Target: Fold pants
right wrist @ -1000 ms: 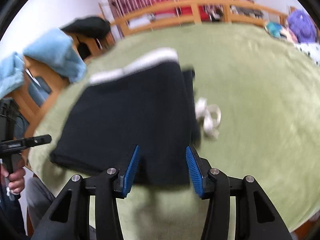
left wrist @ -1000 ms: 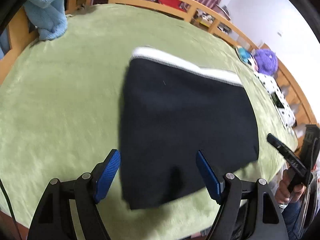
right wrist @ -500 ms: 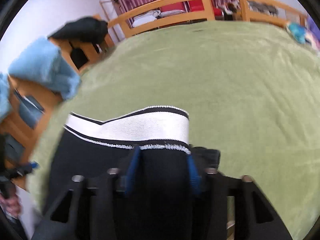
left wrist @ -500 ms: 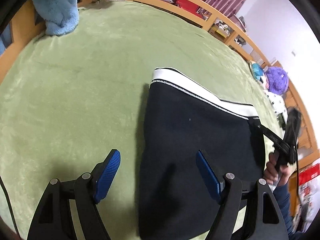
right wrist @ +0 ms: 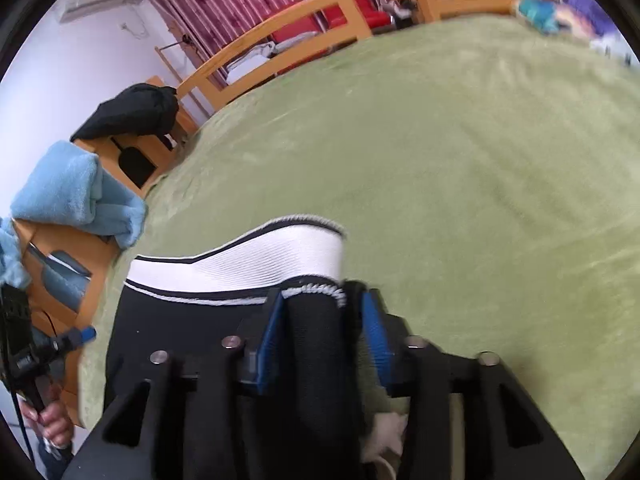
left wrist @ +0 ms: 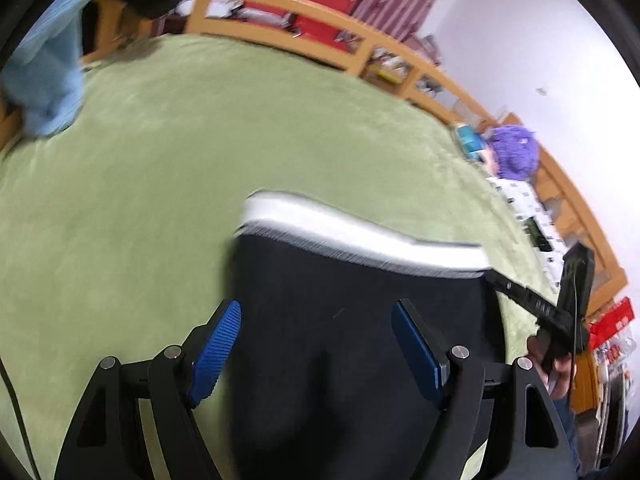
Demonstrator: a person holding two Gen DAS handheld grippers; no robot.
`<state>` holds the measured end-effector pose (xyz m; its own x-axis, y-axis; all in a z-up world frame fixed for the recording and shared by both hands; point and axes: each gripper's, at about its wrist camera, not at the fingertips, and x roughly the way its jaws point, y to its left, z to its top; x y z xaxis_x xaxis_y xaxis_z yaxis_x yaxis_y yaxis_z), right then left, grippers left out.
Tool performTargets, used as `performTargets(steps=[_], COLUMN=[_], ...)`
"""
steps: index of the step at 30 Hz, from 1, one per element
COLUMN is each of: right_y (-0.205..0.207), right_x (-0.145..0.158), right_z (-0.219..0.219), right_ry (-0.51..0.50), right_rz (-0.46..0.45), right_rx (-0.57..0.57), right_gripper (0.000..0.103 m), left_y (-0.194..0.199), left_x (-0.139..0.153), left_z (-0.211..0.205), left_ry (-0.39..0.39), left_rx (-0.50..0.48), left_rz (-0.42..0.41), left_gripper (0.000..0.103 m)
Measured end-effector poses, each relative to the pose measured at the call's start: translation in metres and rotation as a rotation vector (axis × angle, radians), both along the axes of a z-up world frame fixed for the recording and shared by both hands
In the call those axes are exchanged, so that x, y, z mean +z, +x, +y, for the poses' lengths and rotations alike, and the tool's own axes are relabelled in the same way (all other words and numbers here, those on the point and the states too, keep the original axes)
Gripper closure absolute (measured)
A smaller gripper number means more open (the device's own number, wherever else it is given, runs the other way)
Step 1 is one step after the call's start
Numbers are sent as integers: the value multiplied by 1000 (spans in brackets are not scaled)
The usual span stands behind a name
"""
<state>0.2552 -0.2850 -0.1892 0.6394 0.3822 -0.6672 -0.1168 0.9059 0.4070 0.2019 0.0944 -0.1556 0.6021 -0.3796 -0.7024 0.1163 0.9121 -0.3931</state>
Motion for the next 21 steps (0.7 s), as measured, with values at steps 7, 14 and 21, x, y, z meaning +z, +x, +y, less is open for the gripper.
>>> performTargets(steps=[7, 14, 21], right_y=[-16, -10, -105], right_x=[9, -4, -6], right_z=[21, 11, 8], right_ry=[-38, -27, -56], right_rz=[-119, -21, -9], right_rx=[76, 2, -4], right_gripper=[61, 78, 73], left_y=[55, 0, -105], left_x=[-39, -23, -41], left_z=[-30, -15, -28], left_ry=[-33, 14, 167], left_rx=[-20, -10, 17], left_rz=[98, 97, 102], left_gripper=[27, 30, 30])
